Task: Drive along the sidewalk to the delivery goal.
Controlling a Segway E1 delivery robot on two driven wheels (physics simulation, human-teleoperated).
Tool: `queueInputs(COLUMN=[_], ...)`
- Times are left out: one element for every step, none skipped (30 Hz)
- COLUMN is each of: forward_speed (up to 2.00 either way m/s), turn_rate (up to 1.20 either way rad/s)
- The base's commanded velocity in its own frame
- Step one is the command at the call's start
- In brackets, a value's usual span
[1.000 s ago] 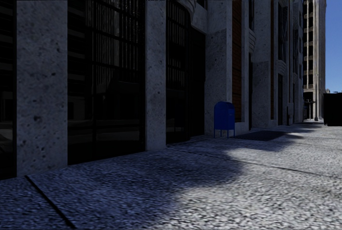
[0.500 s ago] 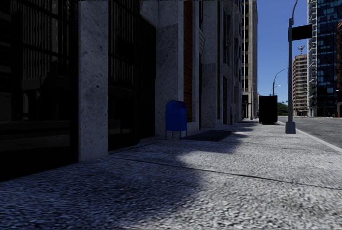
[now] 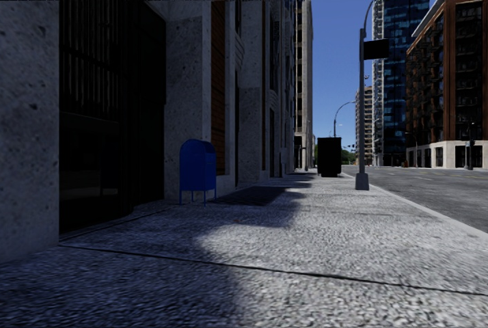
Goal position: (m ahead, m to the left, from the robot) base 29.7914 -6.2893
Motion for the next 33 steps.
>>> queueInputs(forward_speed=[1.34,1.34,1.34,1.34,1.34,1.34,1.34,1.34,1.34,1.34,1.51,2.00,2.00,2.00,2.00,2.00,2.00,2.00,2.00,2.00,2.00,2.00,2.00,2.00,2.00,2.00,2.00,2.00,2.00,2.00,2.00,2.00,2.00], turn_rate=[-0.45,-0.45,-0.45,-0.45,-0.45,-0.45,-0.45,-0.45,-0.45,-0.45,-0.38,-0.27,-0.24,-0.24,-0.17,-0.10,-0.05,0.00,0.00,0.00,0.00,0.00,0.00,0.00,0.00,0.00,0.00,0.00,0.00,0.00,0.00,-0.07,-0.20])
